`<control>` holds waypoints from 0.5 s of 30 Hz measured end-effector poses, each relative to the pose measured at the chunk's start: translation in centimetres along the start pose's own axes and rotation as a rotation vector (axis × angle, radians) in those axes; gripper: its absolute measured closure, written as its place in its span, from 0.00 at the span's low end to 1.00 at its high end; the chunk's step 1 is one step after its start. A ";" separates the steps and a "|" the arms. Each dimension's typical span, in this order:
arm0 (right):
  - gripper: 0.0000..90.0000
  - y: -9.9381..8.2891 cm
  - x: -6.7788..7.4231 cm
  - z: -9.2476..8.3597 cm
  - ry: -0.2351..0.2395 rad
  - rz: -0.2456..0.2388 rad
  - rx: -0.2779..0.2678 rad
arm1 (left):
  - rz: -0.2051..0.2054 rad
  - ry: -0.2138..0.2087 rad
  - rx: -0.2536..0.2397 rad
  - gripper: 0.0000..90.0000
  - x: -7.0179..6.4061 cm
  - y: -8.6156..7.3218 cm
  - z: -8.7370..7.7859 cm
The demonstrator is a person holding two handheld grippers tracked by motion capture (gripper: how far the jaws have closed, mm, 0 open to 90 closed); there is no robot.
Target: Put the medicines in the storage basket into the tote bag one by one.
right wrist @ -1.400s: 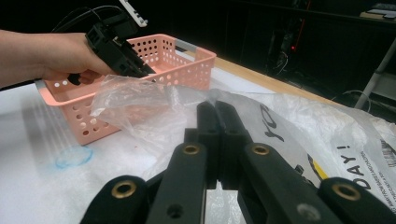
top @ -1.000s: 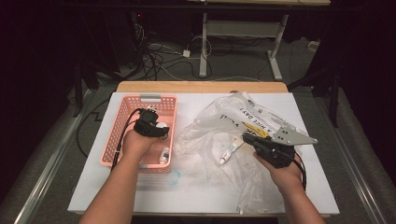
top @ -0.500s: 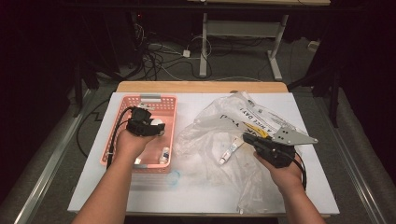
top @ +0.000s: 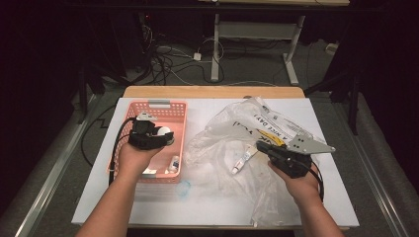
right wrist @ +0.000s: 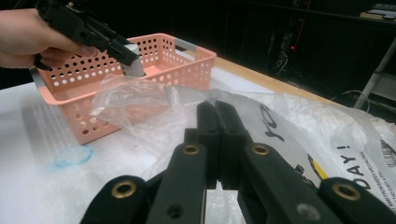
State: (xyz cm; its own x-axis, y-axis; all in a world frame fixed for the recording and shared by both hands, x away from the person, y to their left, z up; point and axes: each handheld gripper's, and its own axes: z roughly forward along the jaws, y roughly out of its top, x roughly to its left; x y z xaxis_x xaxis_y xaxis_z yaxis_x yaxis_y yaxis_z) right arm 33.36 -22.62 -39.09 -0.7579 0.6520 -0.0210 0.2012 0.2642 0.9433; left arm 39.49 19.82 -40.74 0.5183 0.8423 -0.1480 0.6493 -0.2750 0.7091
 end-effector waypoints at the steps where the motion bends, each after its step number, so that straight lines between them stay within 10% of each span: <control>1: 1.00 0.0 0.0 0.0 0.000 0.001 0.000 | 0.001 0.000 -0.003 0.54 -0.1 -0.2 -0.1; 15: 1.00 0.0 0.1 0.1 0.003 -0.005 0.006 | 0.018 -0.015 -0.101 0.54 -1.7 -2.8 -2.6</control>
State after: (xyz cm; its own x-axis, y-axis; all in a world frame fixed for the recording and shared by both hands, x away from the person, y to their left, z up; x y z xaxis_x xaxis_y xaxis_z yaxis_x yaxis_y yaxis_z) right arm 33.34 -22.50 -39.17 -0.7605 0.6488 -0.0249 0.2007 0.2714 0.9413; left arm 35.35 20.41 -40.65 0.5382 0.8303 -0.1448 0.5807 -0.2408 0.7777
